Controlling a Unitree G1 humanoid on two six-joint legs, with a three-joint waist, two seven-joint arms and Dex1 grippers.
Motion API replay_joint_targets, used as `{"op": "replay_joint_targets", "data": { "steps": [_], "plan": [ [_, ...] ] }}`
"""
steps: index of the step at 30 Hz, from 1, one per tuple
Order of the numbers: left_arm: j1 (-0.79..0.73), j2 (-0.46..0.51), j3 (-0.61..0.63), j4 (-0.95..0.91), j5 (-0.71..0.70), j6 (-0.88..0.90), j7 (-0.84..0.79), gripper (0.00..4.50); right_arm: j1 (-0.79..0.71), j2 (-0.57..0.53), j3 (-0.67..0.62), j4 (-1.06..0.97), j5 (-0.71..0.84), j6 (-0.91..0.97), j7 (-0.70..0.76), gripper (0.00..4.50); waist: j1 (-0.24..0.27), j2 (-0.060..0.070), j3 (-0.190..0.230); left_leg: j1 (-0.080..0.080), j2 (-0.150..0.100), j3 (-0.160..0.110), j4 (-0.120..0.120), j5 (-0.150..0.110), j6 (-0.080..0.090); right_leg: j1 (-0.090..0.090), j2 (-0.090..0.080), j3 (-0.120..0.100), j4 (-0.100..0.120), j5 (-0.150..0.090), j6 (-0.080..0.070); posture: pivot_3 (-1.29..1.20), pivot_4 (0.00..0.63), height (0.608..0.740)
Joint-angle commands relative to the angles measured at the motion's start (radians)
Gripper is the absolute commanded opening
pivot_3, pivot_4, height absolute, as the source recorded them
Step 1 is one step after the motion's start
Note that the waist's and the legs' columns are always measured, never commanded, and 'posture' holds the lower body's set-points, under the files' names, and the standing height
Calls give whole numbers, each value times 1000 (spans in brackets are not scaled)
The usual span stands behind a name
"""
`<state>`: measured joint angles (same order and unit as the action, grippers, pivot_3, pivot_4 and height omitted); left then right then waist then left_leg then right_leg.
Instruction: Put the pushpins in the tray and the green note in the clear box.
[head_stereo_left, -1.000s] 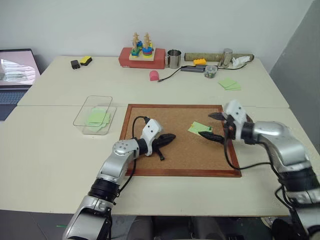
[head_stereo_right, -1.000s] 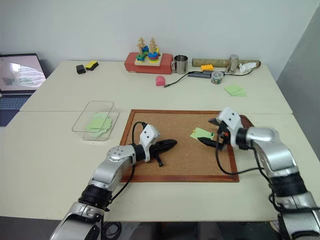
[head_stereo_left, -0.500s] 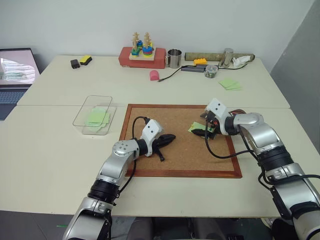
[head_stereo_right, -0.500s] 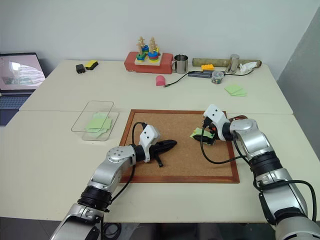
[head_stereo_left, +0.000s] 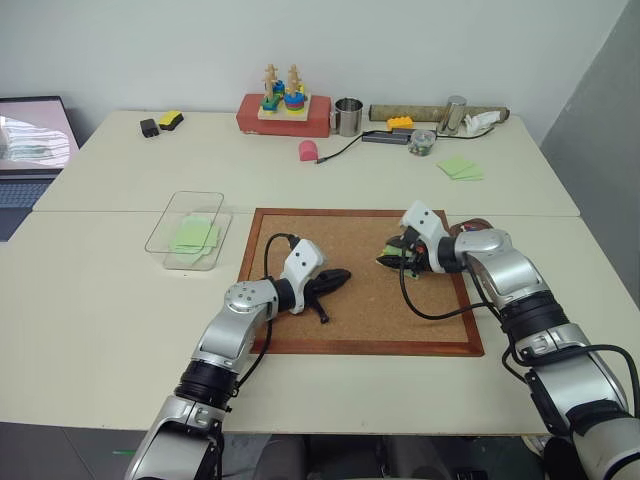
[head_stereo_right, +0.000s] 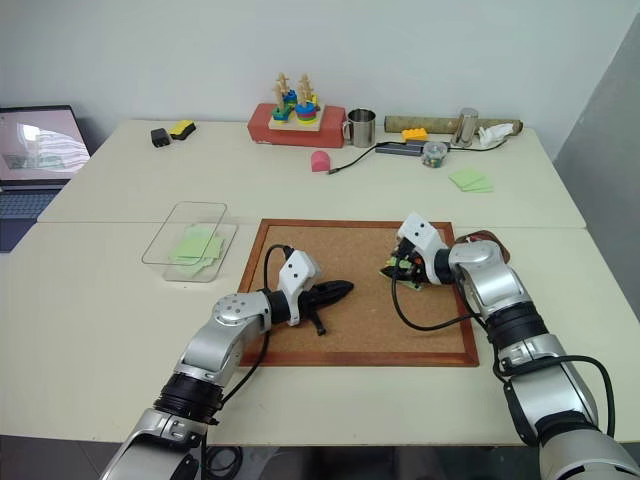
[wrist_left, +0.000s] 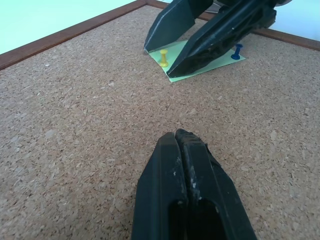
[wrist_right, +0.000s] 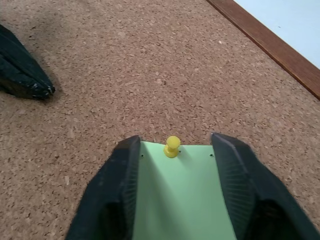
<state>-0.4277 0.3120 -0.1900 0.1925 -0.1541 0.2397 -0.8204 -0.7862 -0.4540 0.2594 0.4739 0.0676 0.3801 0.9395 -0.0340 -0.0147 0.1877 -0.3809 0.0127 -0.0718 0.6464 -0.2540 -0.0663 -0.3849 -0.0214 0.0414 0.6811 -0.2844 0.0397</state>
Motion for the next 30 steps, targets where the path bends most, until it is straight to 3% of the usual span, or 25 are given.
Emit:
{"op": "replay_joint_targets", "data": {
  "steps": [1, 7, 30],
  "plan": [
    [23, 7, -19, 0, 8, 21, -12, 0, -25, 0, -15, -9, -5, -18, 14, 1262, 0, 0, 0, 0, 0, 0, 0, 0, 0, 0, 0, 0, 0, 0, 0, 0, 150, 740],
    [25, 10, -20, -3, 8, 24, -12, 0, -22, -1, -19, -15, -8, -18, 25, 29, 0, 0, 0, 0, 0, 0, 0, 0, 0, 0, 0, 0, 0, 0, 0, 0, 150, 740],
    [37, -2, -36, 15, 24, 41, 7, 0, 5, -32, -99, -182, 92, 108, 83, 29, 0, 0, 0, -1, 0, 0, -1, 0, 0, -1, 0, 0, 0, 0, 0, 0, 150, 740]
  ]
}}
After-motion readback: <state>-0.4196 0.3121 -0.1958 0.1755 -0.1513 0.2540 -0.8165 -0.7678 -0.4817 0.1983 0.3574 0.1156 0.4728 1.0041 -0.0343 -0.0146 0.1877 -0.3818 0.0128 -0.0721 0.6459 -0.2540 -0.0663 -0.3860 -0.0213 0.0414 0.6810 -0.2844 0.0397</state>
